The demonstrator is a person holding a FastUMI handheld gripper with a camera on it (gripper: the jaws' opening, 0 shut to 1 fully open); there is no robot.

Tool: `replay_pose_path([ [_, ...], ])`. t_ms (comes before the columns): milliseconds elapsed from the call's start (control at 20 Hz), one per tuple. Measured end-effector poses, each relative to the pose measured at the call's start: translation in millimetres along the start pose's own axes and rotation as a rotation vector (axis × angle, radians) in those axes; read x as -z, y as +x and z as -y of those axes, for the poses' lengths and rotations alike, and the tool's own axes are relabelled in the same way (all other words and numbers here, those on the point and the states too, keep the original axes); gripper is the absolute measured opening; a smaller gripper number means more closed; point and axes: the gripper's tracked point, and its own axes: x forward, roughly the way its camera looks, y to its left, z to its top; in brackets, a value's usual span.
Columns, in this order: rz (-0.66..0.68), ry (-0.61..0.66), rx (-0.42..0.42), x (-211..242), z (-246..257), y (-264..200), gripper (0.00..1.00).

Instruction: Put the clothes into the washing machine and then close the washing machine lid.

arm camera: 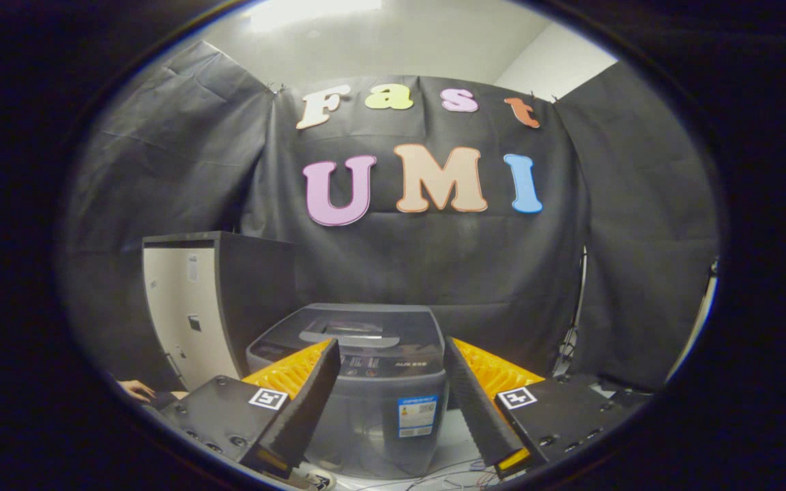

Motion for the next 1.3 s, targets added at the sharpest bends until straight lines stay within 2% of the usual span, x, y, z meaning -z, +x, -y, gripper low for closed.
replay_pose_path([
  [300,0.017,-0.011,-0.060,21,-13,-24,0.96],
  [550,-0.008,0.001,-0.055,41,-6,-35,0.96],
  [1050,-0.047,-0.006,-0.063,50,-12,-33,0.95],
  [1300,-0.069,0.001,-0.100,55,-19,-32,0.96],
])
